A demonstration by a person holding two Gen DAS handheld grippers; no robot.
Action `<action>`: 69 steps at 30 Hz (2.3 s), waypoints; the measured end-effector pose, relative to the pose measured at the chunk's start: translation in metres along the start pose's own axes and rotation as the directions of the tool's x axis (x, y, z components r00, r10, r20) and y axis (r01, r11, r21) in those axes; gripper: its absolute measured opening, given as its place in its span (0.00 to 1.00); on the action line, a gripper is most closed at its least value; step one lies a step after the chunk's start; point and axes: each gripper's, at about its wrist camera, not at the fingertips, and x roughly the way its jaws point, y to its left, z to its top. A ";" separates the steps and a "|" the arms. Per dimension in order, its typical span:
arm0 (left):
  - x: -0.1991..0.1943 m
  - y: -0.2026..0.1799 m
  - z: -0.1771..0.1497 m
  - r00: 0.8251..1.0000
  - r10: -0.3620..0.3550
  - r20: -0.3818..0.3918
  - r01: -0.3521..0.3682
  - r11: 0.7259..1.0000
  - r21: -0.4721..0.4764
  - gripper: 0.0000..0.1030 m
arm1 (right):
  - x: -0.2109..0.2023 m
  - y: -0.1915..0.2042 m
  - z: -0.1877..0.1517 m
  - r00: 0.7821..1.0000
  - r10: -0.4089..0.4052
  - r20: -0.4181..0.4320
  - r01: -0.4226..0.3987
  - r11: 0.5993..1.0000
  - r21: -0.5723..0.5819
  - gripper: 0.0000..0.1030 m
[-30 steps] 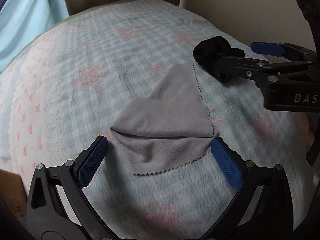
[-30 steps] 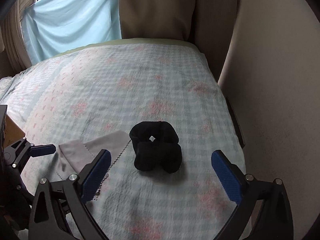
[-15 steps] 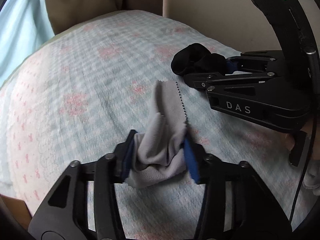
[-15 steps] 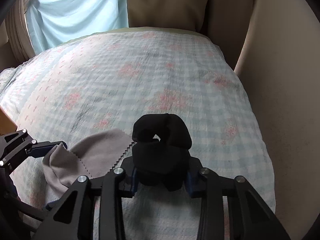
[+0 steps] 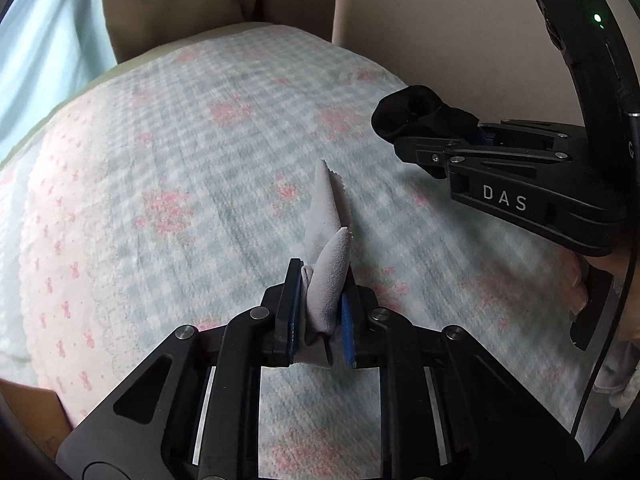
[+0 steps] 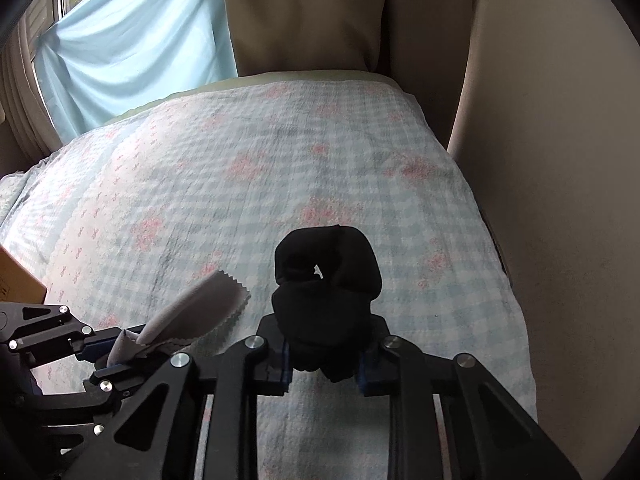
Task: Organize soft objects
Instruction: 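Carry the grey cloth and black scrunchie with both tools over the box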
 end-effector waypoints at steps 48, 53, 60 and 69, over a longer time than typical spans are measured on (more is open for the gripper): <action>-0.409 0.273 -0.103 0.978 0.210 0.004 -0.202 0.944 -0.261 0.14 | -0.285 0.378 0.076 0.997 0.081 0.017 -0.083 0.993 0.084 0.21; -0.389 0.306 -0.126 0.981 0.181 -0.069 -0.193 0.943 -0.271 0.14 | -0.243 0.410 0.066 0.991 0.110 -0.078 -0.100 0.987 0.122 0.21; -0.338 0.340 -0.146 0.972 0.115 -0.203 -0.170 0.944 -0.283 0.14 | -0.177 0.437 0.053 0.951 0.186 -0.246 -0.142 0.972 0.186 0.21; -0.284 0.377 -0.152 0.946 0.040 -0.322 -0.157 0.926 -0.344 0.14 | -0.101 0.447 0.042 0.871 0.249 -0.424 -0.151 0.956 0.251 0.21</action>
